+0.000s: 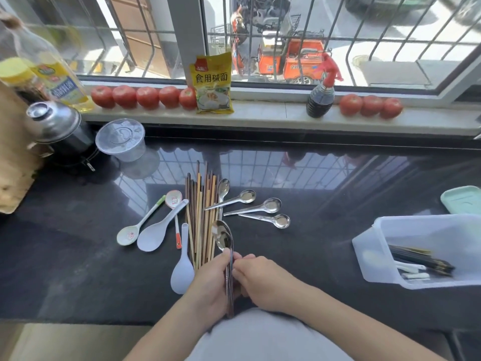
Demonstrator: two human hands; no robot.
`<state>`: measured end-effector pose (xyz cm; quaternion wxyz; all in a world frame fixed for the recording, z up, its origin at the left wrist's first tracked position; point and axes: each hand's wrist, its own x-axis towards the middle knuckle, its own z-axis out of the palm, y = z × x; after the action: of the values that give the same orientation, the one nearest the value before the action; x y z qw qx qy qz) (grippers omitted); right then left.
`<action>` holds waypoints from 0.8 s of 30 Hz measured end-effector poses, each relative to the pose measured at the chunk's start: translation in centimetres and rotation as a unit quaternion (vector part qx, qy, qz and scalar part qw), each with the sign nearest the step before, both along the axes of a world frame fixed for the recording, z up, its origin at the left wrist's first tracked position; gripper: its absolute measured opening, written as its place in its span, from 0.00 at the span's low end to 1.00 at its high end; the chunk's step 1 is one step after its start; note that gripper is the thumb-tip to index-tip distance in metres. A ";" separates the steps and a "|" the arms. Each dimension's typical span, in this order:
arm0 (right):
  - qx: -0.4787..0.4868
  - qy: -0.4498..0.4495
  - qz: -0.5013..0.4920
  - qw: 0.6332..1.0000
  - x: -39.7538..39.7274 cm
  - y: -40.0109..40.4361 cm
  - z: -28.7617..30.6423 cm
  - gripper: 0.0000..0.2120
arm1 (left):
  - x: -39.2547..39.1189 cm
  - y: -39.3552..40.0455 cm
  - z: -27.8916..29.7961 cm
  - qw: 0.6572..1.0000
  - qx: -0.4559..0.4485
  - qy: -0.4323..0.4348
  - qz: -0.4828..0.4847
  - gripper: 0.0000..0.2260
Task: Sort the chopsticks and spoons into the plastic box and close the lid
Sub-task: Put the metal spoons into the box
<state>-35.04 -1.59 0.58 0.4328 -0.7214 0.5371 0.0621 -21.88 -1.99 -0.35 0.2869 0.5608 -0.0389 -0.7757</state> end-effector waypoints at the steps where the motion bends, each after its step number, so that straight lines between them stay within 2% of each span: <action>1: 0.028 -0.024 -0.022 0.999 -0.1 0.0 -0.3 0.10 | 0.2 0.1 -0.2 1.000 -0.005 -0.011 -0.013 0.17; 2: 0.069 -0.057 -0.080 0.993 -0.3 0.0 -0.8 0.12 | 0.5 0.2 -0.3 1.000 -0.007 -0.026 -0.015 0.17; 4: 0.126 -0.094 -0.267 0.951 -1.5 -0.6 -2.6 0.13 | 0.9 0.3 -0.4 0.998 0.004 -0.059 0.004 0.14; 6: 0.087 -0.053 -0.450 0.887 -3.7 -2.0 -4.6 0.10 | 1.3 0.3 -0.5 0.995 0.018 -0.089 0.037 0.13; 7: 0.046 -0.013 -0.505 0.862 -4.8 -3.0 -5.3 0.11 | 1.6 0.2 -0.6 0.993 0.019 -0.102 0.049 0.13; 8: 0.018 0.012 -0.542 0.840 -5.9 -4.0 -5.6 0.13 | 1.8 0.1 -0.5 0.992 0.015 -0.112 0.052 0.13; 10: 0.021 0.002 -0.583 0.812 -7.3 -5.9 -6.1 0.17 | 2.2 0.1 -0.2 0.991 -0.004 -0.124 0.040 0.13; 12: 0.050 -0.029 -0.597 0.800 -7.9 -7.5 -7.2 0.14 | 2.3 0.2 0.2 0.991 -0.027 -0.129 0.012 0.13; 14: 0.021 0.000 -0.573 0.819 -7.9 -8.0 -8.0 0.07 | 2.4 0.2 -0.1 0.988 -0.057 -0.144 -0.020 0.13; 17: -0.063 0.086 -0.464 0.879 -7.5 -7.1 -6.5 0.07 | 3.0 0.0 -0.8 0.963 -0.127 -0.216 -0.098 0.14; 19: -0.115 0.093 -0.381 0.913 -6.8 -5.9 -4.3 0.08 | 3.6 0.0 -0.7 0.920 -0.194 -0.297 -0.169 0.15; 21: -0.156 0.092 -0.304 0.935 -6.0 -4.8 -2.2 0.08 | 3.8 0.2 -0.3 0.856 -0.269 -0.379 -0.226 0.18; 24: -0.138 0.014 -0.315 0.939 -5.1 -4.2 0.5 0.07 | 3.2 0.3 -0.2 0.793 -0.348 -0.424 -0.265 0.19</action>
<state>-40.09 -5.76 1.06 0.3187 -0.5667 0.7464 -0.1417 -18.64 -1.69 -0.60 0.2006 0.6637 -0.5707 -0.4399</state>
